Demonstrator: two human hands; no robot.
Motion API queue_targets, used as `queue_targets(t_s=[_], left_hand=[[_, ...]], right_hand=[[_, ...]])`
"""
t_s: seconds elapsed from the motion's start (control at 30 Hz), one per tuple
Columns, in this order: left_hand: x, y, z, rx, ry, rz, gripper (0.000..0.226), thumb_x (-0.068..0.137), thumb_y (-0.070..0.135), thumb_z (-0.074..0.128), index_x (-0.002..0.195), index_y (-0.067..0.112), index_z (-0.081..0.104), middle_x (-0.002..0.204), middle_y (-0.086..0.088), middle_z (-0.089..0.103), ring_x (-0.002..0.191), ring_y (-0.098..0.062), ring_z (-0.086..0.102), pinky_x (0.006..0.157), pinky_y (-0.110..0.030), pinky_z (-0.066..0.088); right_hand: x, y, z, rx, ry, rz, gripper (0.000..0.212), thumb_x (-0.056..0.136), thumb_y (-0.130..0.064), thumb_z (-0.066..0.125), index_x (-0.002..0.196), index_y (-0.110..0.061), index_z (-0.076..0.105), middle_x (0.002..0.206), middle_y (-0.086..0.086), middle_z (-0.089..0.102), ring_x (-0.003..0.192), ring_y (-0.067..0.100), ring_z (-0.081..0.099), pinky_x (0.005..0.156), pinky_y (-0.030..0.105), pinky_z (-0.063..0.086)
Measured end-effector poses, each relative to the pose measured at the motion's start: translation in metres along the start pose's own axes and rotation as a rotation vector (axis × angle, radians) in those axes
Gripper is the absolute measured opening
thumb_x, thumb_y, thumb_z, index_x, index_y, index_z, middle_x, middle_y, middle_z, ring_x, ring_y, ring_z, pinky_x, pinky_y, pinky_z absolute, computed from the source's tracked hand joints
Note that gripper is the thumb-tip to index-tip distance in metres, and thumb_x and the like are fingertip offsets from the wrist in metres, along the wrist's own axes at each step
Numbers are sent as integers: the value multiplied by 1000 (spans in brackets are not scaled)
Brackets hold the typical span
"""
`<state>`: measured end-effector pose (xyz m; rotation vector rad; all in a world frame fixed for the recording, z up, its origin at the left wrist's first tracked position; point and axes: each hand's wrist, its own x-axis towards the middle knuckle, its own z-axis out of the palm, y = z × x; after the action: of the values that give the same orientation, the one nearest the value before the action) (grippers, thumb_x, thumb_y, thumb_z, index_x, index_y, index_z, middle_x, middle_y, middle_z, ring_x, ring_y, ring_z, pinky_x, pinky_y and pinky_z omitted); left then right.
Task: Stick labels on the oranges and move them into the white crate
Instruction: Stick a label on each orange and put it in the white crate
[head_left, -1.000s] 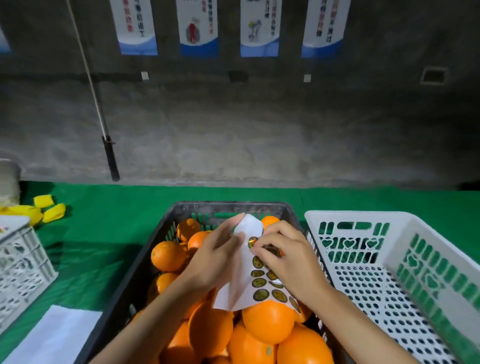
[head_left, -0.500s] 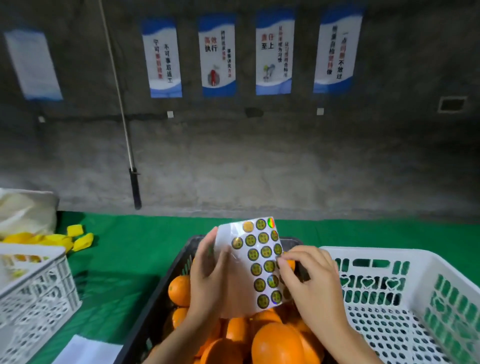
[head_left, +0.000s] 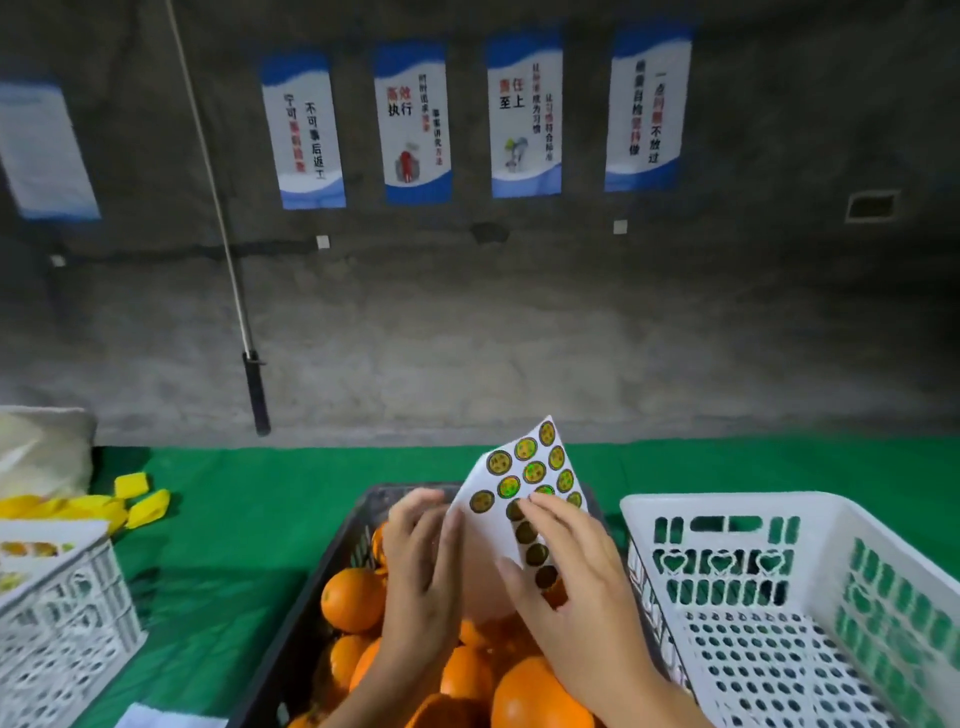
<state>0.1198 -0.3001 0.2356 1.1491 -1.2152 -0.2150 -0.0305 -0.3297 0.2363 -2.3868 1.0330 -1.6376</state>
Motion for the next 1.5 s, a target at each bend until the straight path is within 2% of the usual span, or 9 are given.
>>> queue_targets(t_s=[0.17,0.3,0.43,0.63,0.87,1.03,1.13,1.3,1.5], left_hand=[[-5,7,0,23,-260,-3,19,96,39,54,97,29,70,90,0,70,86,-16,66,73,-49,54],[-7,8,0,88,-207,38,26,93,47,53,89,28,71,83,3,68,77,-14,64,63,-45,53],[-6,3,-3,133,-129,118,29,97,46,49,87,28,69,84,7,66,80,-18,62,64,-41,51],[-6,11,-1,57,-313,114,24,98,43,48,113,38,67,106,10,68,100,-12,62,75,-17,49],[-6,14,-3,62,-382,128,29,95,45,53,119,37,68,116,12,65,112,-11,60,83,-25,53],[-6,11,-6,125,-364,100,36,95,55,45,110,39,73,110,9,57,109,-20,53,85,-41,51],[-6,11,-5,177,-352,138,34,97,52,45,109,37,73,103,9,56,101,-19,54,78,-41,52],[-4,6,-6,283,-360,302,28,96,34,53,114,24,72,99,16,61,93,-12,58,71,-26,49],[-7,6,-4,181,-245,200,21,92,39,52,100,28,68,92,17,65,85,-12,61,62,-26,52]], right_hand=[[0,4,8,234,15,157,37,91,-40,69,124,-22,68,127,-29,57,121,-12,50,99,4,35],[-3,13,12,299,81,211,24,80,-14,82,104,-13,79,114,-18,69,108,-11,61,92,9,47],[-7,15,14,350,100,235,19,77,-12,83,96,-13,82,106,-11,74,101,-8,66,88,9,49],[-4,15,10,488,-29,304,35,80,-35,75,111,-18,77,114,-21,69,109,-11,61,89,5,46],[-1,17,10,567,-13,294,21,85,-22,77,104,-15,80,102,-21,74,103,1,68,87,18,54],[-1,15,7,608,-73,258,17,92,-16,71,106,-23,79,107,-15,75,106,8,69,89,24,55],[-1,15,5,646,-118,292,23,95,-17,68,109,-33,76,110,-19,73,107,7,68,85,23,57],[-4,18,4,603,-140,266,22,97,-16,64,116,-19,76,115,-15,73,114,7,65,94,28,55],[-2,18,3,596,-128,252,21,99,-17,61,113,-13,77,115,-11,73,114,4,65,95,25,53]])
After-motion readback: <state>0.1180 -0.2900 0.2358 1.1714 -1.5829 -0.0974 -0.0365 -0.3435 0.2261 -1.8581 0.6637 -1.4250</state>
